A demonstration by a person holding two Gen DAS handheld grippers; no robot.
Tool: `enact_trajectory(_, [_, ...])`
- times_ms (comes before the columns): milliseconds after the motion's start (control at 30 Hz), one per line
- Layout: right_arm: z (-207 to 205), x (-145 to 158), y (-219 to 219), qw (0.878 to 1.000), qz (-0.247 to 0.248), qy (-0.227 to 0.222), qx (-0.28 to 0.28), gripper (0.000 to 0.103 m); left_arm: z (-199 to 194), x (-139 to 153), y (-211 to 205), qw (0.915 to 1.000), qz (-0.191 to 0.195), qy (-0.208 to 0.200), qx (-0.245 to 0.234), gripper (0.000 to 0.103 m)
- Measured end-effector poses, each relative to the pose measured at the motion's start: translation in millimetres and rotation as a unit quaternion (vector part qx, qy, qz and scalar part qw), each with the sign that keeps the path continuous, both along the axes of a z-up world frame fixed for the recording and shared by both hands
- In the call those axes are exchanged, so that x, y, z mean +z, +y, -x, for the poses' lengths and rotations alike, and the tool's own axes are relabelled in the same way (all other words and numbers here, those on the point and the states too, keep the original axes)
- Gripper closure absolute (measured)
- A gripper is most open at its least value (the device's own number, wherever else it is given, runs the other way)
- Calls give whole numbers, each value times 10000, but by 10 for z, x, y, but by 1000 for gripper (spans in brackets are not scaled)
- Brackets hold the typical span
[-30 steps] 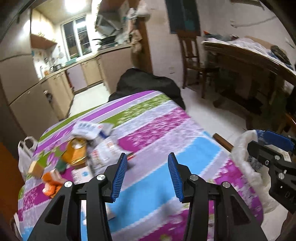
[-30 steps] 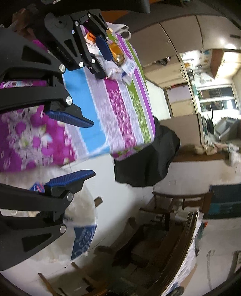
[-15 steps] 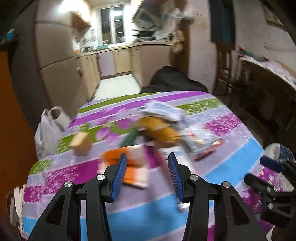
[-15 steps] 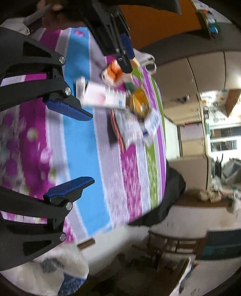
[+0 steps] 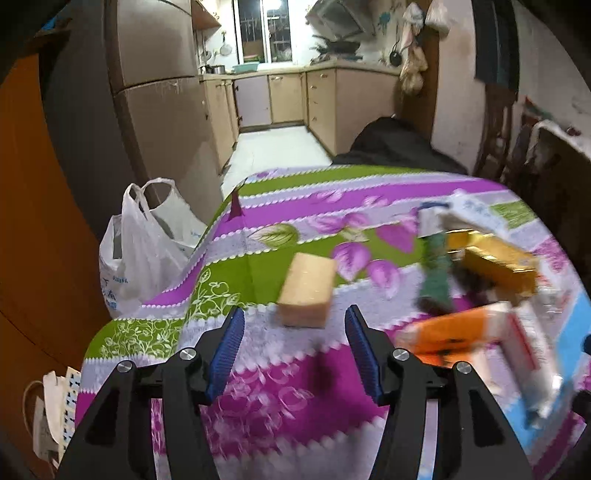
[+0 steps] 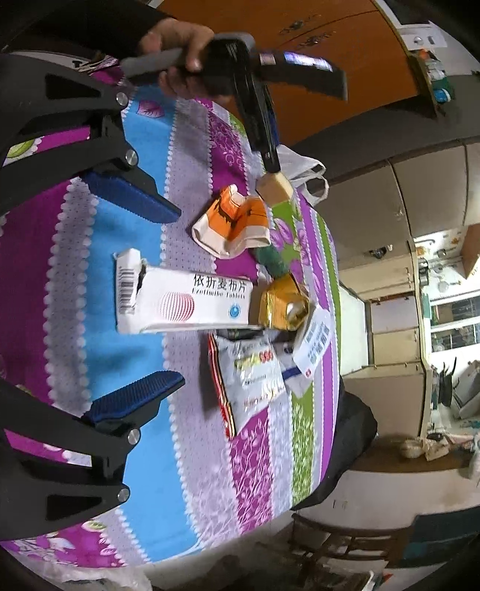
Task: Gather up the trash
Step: 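Grasp the yellow sponge with left tool while right tool grasps the white medicine box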
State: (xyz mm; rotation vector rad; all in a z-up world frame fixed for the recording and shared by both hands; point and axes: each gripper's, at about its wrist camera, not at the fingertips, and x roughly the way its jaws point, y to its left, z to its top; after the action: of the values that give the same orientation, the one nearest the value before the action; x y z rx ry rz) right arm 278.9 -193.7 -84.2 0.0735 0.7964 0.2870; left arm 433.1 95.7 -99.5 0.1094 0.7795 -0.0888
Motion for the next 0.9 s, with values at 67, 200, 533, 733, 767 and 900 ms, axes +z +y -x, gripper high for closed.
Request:
enact_trajectory(67, [-47,-29,25,10000,-9,54,77,24,-141,-94,-18,9999,44,128,-16,45])
enact_trajectory(200, [-140,-110,46,9998,96,188,28,33,-373,-241,-37,9993,188,313,24,46])
enact_trajectory(533, [-314,-347,67,9981,-34,608,-90,59,-490,-348,-66,9978,499,432,-73,66])
enact_trajectory(733, [-162,-277,9,9979,-275,583,-50,62,-330,-287,7,9982,482,361,68,69])
enact_trajectory(767, [-109,-239,-15,9979,-349,550,-37,62,-246,-237,46,9983,492,289,139,69])
enact_trajectory(900, [83,-150,-109,9963,-676,522,34,62,105,-40,157,9987,425,7,285,69])
